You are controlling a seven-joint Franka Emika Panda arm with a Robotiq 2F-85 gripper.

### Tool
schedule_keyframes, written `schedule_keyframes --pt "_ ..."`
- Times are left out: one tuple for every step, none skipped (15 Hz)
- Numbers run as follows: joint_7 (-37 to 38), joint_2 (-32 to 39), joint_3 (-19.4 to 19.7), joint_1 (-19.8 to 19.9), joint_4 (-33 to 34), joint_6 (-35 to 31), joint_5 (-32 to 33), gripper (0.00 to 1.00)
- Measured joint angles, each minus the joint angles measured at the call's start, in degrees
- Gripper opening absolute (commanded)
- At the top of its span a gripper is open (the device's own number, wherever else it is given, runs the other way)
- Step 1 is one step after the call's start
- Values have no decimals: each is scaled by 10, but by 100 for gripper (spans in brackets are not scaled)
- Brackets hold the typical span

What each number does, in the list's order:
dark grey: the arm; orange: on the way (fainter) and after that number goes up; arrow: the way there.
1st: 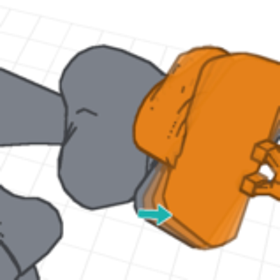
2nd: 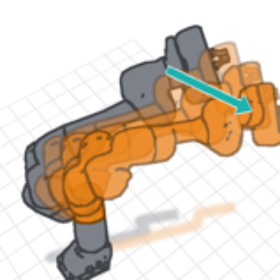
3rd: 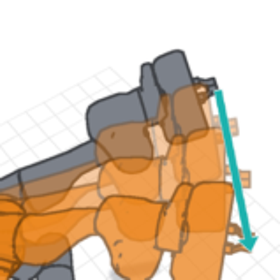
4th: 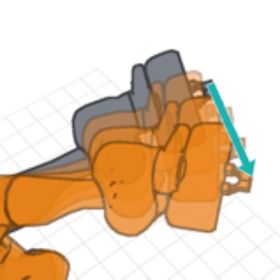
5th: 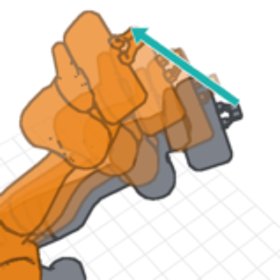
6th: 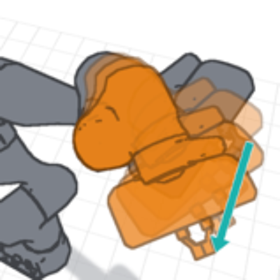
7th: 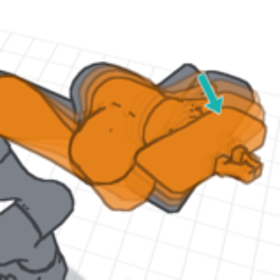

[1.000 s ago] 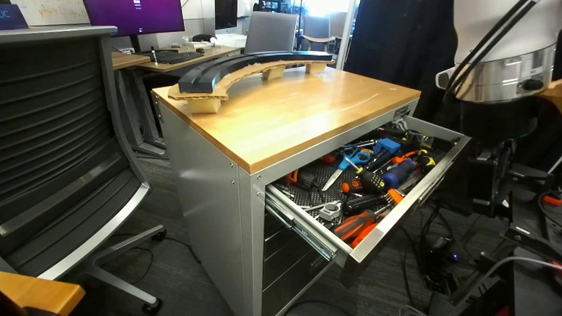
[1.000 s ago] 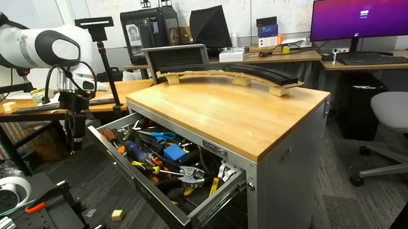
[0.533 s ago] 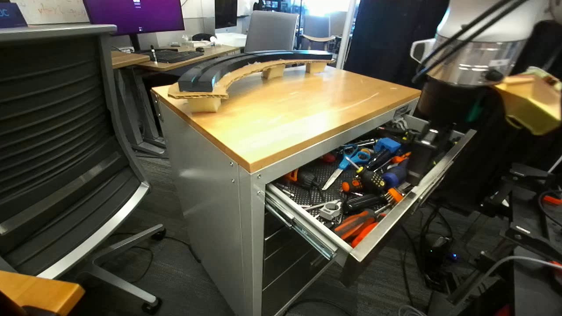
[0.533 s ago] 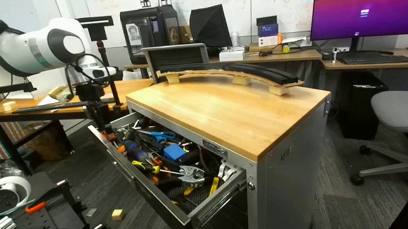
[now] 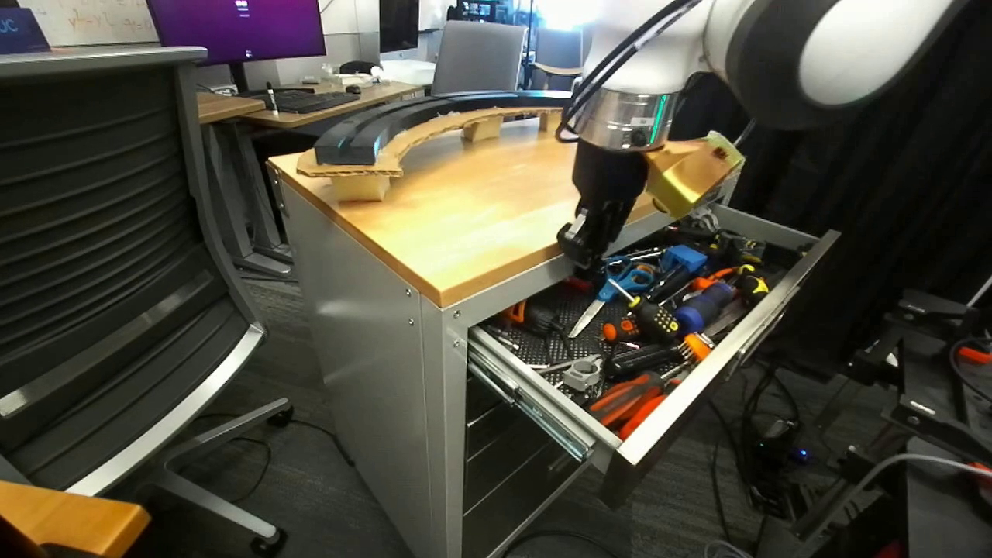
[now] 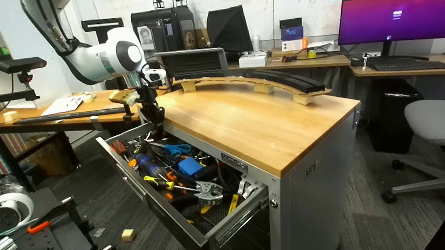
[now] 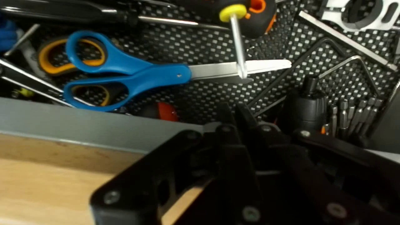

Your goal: Shift the object on the lift top and put it in the topmost drawer

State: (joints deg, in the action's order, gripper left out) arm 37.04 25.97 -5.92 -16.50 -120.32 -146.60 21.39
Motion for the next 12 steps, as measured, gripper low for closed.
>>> schedule_keyframes --pt "-30 14 -6 1 13 14 -34 7" --pt "-57 19 -13 1 16 26 -67 5" --pt "-78 20 -20 1 16 40 -97 8" --pt "-92 17 -25 1 14 53 -121 9" --pt "-97 13 -27 -1 12 65 -133 11" --pt "-98 8 -27 -3 9 76 -138 10" --pt "-97 2 -26 -6 4 83 -139 11" --pt "-94 -5 -25 -9 -4 84 -139 10" --pt "-89 -13 -21 -13 -15 84 -138 8" --pt "-79 -24 -15 -19 -30 83 -134 9" --pt "-70 -34 -10 -24 -47 82 -132 8" --pt "-66 -44 -7 -26 -65 80 -131 8"
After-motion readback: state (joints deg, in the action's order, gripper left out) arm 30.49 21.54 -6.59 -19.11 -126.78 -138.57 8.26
